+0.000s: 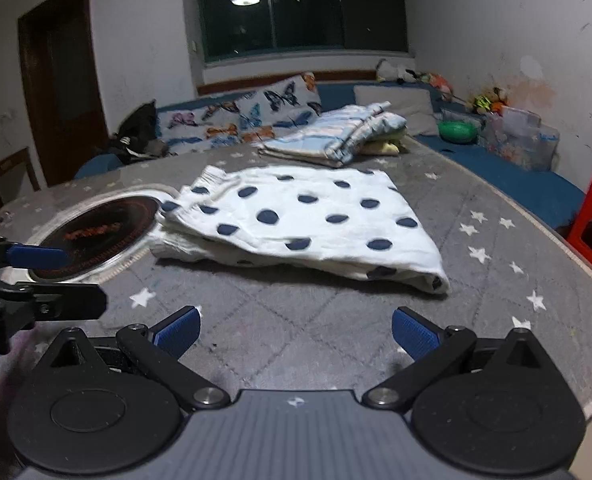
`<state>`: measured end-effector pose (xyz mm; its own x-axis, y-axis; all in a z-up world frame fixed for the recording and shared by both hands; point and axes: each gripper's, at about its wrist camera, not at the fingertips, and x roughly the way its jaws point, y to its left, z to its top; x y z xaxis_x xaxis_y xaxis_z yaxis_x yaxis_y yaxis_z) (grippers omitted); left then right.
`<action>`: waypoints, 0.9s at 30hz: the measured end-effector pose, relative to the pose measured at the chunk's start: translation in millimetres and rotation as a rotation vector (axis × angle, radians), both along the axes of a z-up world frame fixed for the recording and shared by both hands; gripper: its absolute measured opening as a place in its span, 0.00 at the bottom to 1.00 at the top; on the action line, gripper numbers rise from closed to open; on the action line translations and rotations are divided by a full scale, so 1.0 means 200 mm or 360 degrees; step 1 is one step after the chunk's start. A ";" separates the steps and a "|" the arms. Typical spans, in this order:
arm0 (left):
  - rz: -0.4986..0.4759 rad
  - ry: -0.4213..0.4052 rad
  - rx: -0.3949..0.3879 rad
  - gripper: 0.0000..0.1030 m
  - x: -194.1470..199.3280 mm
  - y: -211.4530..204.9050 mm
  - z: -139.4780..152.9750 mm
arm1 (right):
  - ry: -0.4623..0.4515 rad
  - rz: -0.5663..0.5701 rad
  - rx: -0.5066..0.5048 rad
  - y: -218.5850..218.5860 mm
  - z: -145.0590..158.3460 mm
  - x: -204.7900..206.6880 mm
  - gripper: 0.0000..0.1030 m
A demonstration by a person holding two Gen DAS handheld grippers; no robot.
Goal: Fold clothes
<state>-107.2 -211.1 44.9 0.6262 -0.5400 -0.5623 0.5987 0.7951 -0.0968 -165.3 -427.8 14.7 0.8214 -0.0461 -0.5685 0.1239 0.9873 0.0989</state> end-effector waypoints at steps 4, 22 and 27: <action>0.0006 0.0010 0.0012 1.00 -0.01 0.01 -0.01 | 0.0039 -0.0029 0.0005 0.01 -0.02 0.00 1.00; -0.0034 0.0019 0.0023 1.00 -0.09 0.00 -0.04 | 0.0058 -0.0084 0.0034 0.03 -0.04 0.00 1.00; -0.0044 0.0023 0.0021 1.00 -0.09 -0.01 -0.04 | 0.0058 -0.0085 0.0038 0.04 -0.04 0.00 1.00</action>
